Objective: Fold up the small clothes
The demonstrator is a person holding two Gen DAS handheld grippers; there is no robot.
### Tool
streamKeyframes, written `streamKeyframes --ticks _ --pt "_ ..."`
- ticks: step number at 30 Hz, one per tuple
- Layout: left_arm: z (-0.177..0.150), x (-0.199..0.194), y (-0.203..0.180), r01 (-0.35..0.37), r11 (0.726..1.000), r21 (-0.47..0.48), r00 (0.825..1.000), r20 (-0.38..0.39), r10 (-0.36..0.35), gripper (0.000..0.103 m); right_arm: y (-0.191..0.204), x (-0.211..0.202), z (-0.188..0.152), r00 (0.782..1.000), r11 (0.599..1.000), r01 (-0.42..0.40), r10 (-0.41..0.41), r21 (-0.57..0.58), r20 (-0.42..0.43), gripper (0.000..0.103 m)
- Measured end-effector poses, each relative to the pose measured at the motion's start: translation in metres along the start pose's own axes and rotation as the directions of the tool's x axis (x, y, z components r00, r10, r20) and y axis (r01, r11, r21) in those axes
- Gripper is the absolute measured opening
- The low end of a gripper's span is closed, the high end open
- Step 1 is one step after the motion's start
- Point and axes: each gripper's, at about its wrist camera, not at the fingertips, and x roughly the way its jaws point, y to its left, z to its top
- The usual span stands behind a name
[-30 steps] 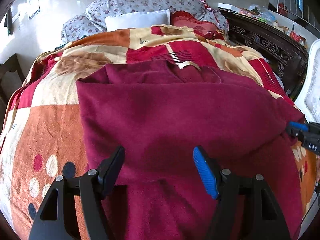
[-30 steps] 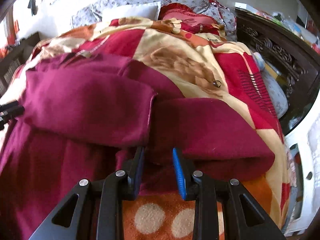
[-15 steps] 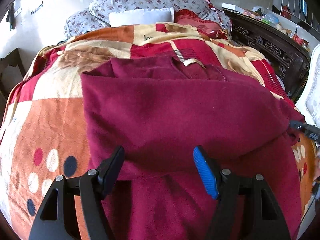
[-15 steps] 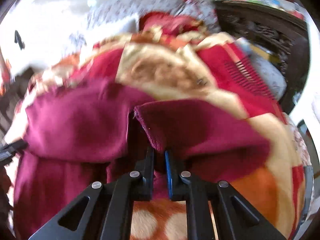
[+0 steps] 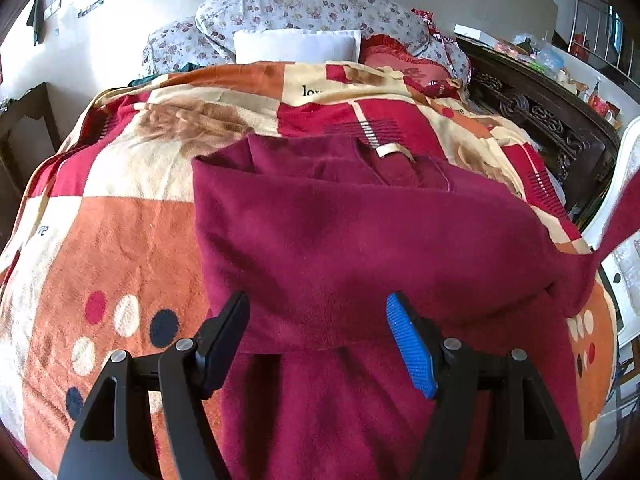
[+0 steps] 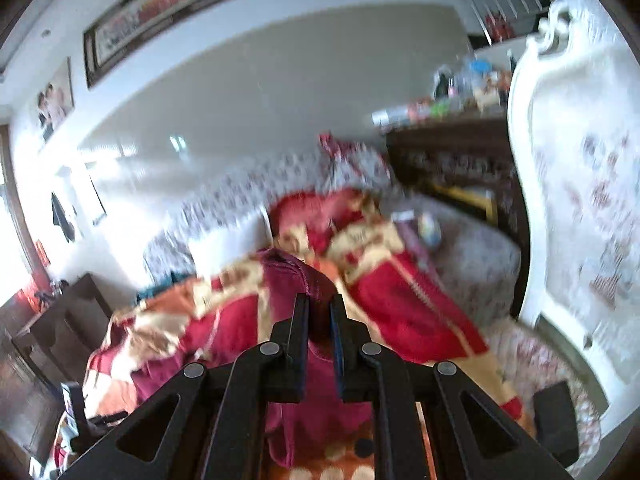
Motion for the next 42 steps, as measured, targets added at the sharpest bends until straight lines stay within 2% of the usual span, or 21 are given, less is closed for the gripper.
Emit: streamKeyframes --ticks 2,6,11,13,16,20,22,23,26,27,28,31,32,34,36,38,40,42 --pt "0.002 -0.004 0.002 0.002 1.0 -0.007 1.0 0.005 -0.002 0.07 0.008 -0.01 0.006 0.999 0.999 -0.035 0.036 -0.023 0.027 0.01" --pt "0.003 -0.007 0.002 0.011 1.0 -0.022 1.0 0.004 -0.011 0.07 0.046 -0.006 0.007 0.993 0.986 -0.118 0.121 -0.114 0.014 0.01" --pt "0.003 -0.013 0.001 0.025 0.999 -0.023 1.0 0.017 -0.024 0.07 0.11 0.025 -0.005 0.974 0.947 -0.227 0.221 -0.228 -0.049 0.01" --pt "0.003 -0.016 0.002 0.036 0.999 -0.023 0.999 0.022 -0.035 0.07 0.134 0.042 -0.015 0.958 0.926 -0.286 0.272 -0.248 -0.09 0.011" --pt "0.004 -0.023 0.011 0.069 0.997 -0.043 0.997 0.046 -0.067 0.07 0.173 0.076 -0.038 0.928 0.886 -0.368 0.329 -0.283 -0.176 0.011" --pt "0.006 -0.033 0.032 0.147 0.984 -0.1 0.986 0.097 -0.137 0.075 0.225 0.129 -0.088 0.866 0.822 -0.479 0.384 -0.307 -0.321 0.011" --pt "0.006 -0.036 0.041 0.168 0.978 -0.121 0.981 0.122 -0.154 0.076 0.243 0.157 -0.115 0.834 0.806 -0.515 0.392 -0.291 -0.389 0.011" --pt "0.006 -0.036 0.045 0.173 0.977 -0.125 0.979 0.13 -0.157 0.076 0.252 0.174 -0.132 0.811 0.8 -0.536 0.398 -0.271 -0.429 0.011" --pt "0.006 -0.033 0.054 0.172 0.977 -0.128 0.979 0.131 -0.155 0.076 0.267 0.216 -0.175 0.759 0.797 -0.558 0.379 -0.23 -0.529 0.011" --pt "0.005 -0.031 0.057 0.166 0.977 -0.133 0.981 0.127 -0.15 0.076 0.271 0.232 -0.192 0.735 0.8 -0.563 0.371 -0.207 -0.568 0.011" --pt "0.005 -0.028 0.061 0.163 0.976 -0.141 0.982 0.12 -0.147 0.076 0.27 0.239 -0.2 0.725 0.802 -0.564 0.364 -0.199 -0.585 0.012" --pt "0.004 -0.018 0.066 0.165 0.974 -0.156 0.983 0.101 -0.15 0.076 0.263 0.261 -0.214 0.698 0.833 -0.539 0.36 -0.123 -0.619 0.025" --pt "0.004 -0.014 0.067 0.164 0.973 -0.161 0.984 0.09 -0.151 0.076 0.257 0.263 -0.212 0.691 0.845 -0.529 0.379 -0.073 -0.616 0.036" --pt "0.003 -0.008 0.068 0.173 0.969 -0.174 0.984 0.08 -0.161 0.076 0.243 0.255 -0.201 0.693 0.85 -0.527 0.433 0.004 -0.577 0.046" --pt "0.003 -0.005 0.065 0.176 0.969 -0.173 0.983 0.079 -0.164 0.076 0.227 0.236 -0.185 0.718 0.85 -0.526 0.463 0.032 -0.52 0.059" --pt "0.006 -0.001 0.061 0.175 0.97 -0.168 0.983 0.078 -0.164 0.077 0.211 0.214 -0.172 0.752 0.861 -0.509 0.453 0.014 -0.478 0.062" --pt "0.01 0.006 0.051 0.179 0.972 -0.154 0.983 0.074 -0.169 0.083 0.19 0.193 -0.162 0.773 0.871 -0.491 0.451 0.029 -0.447 0.063" --pt "0.014 0.014 0.041 0.163 0.978 -0.133 0.986 0.067 -0.155 0.084 0.168 0.175 -0.154 0.787 0.881 -0.472 0.445 0.048 -0.427 0.064"
